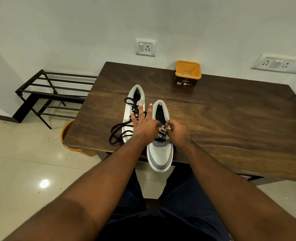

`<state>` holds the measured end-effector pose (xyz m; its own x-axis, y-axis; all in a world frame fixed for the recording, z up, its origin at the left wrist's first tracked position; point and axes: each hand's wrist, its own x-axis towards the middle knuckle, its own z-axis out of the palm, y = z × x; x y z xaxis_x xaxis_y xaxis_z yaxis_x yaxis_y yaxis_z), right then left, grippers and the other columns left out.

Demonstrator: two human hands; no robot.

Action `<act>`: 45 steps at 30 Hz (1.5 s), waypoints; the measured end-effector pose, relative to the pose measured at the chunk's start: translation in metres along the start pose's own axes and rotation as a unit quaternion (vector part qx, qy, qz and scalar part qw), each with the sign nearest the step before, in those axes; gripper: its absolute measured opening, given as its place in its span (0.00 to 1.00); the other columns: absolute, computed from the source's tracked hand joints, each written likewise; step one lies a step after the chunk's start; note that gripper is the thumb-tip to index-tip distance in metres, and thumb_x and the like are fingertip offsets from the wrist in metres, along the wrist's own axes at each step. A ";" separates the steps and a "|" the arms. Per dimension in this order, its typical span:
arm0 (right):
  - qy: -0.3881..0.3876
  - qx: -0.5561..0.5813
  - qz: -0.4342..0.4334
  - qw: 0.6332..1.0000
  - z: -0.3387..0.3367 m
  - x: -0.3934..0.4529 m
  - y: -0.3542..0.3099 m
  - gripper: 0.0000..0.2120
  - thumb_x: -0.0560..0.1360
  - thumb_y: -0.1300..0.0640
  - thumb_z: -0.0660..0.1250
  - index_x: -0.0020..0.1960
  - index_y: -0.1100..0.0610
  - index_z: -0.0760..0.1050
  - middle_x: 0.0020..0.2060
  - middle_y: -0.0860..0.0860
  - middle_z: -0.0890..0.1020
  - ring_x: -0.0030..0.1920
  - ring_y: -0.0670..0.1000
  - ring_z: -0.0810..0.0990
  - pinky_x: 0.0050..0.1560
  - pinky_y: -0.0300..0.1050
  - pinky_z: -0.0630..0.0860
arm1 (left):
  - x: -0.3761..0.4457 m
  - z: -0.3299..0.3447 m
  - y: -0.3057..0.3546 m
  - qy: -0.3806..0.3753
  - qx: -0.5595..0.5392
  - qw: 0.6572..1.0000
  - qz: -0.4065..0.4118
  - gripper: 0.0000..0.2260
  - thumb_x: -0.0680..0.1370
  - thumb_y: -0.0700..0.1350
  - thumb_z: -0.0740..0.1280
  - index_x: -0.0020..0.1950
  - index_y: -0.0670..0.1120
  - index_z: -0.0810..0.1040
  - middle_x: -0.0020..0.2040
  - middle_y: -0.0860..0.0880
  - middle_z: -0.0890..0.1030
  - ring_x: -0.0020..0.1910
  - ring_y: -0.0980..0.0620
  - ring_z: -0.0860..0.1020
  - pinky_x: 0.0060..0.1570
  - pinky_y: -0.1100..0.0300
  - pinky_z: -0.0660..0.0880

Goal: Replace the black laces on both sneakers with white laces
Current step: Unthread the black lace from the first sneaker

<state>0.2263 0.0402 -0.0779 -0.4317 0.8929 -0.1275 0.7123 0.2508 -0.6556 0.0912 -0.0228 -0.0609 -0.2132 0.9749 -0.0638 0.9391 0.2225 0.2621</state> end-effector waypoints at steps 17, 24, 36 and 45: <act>-0.049 -0.062 -0.029 0.996 0.027 0.010 0.010 0.08 0.75 0.58 0.66 0.48 0.51 0.83 0.70 0.59 0.70 0.69 0.62 0.68 0.66 0.54 0.69 | -0.014 -0.007 -0.025 -0.006 0.013 1.000 -0.022 0.42 0.76 0.56 0.68 0.78 0.61 0.41 0.80 0.44 0.52 0.79 0.46 0.46 0.66 0.33 0.30; 0.056 0.086 0.022 0.994 0.033 -0.018 0.010 0.05 0.76 0.59 0.67 0.46 0.53 0.81 0.77 0.49 0.57 0.74 0.55 0.59 0.71 0.54 0.62 | -0.020 0.016 -0.013 -0.006 -0.062 0.997 -0.043 0.31 0.71 0.62 0.71 0.68 0.57 0.61 0.65 0.48 0.77 0.78 0.47 0.54 0.66 0.35 0.27; -0.009 -0.077 -0.080 0.994 0.015 -0.025 -0.001 0.15 0.78 0.54 0.64 0.64 0.46 0.76 0.79 0.47 0.48 0.78 0.57 0.47 0.72 0.62 0.54 | -0.021 0.018 -0.010 -0.031 -0.094 0.992 -0.078 0.31 0.71 0.61 0.72 0.67 0.56 0.61 0.69 0.49 0.73 0.79 0.46 0.48 0.66 0.31 0.30; 0.166 0.077 0.073 0.980 0.002 -0.029 0.001 0.07 0.78 0.56 0.65 0.45 0.50 0.82 0.78 0.48 0.56 0.76 0.58 0.53 0.73 0.58 0.55 | -0.020 0.020 -0.013 -0.029 -0.092 0.992 -0.075 0.30 0.69 0.62 0.73 0.63 0.58 0.60 0.70 0.47 0.73 0.79 0.45 0.46 0.64 0.32 0.27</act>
<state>0.2376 0.0140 -0.0764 -0.1091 0.9940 0.0036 0.6496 0.0740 -0.7567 0.0885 -0.0449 -0.0827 -0.3267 0.9297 -0.1698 0.8315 0.3682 0.4160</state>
